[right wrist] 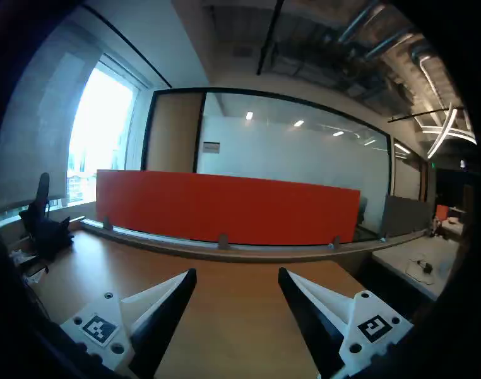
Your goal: Fold towel
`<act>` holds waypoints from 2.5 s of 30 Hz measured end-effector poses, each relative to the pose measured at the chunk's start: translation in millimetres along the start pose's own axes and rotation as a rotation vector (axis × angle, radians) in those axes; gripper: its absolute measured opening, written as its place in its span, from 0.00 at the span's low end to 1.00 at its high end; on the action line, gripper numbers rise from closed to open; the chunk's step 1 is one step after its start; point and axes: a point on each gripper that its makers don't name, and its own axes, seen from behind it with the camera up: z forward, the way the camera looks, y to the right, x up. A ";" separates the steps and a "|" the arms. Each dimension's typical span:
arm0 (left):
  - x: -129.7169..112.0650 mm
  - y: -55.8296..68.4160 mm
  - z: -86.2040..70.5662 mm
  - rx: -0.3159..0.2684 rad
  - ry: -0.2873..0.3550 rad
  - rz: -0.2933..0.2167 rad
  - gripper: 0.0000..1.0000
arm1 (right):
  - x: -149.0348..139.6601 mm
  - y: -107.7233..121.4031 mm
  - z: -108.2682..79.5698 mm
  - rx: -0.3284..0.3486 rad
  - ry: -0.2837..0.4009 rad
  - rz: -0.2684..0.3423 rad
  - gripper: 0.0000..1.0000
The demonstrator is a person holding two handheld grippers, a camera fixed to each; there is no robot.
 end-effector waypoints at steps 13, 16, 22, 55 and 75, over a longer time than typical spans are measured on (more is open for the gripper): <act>-12.7 -5.9 -0.1 0.001 -0.017 -0.033 0.75 | -10.6 -0.1 -0.2 -0.007 -0.006 0.001 1.00; -14.3 -5.0 0.7 -0.002 -0.023 -0.031 0.75 | -11.7 0.3 -0.8 -0.008 -0.007 0.005 1.00; -15.3 -4.9 0.9 -0.004 -0.025 -0.031 0.75 | -9.1 0.8 -1.6 -0.007 -0.006 0.001 1.00; -22.4 -3.2 2.0 -0.003 -0.023 -0.031 0.75 | -43.7 47.6 8.1 -0.008 0.100 0.092 1.00; -25.9 -2.0 3.3 -0.003 -0.022 -0.031 0.75 | -112.5 57.1 9.7 0.010 0.071 0.131 1.00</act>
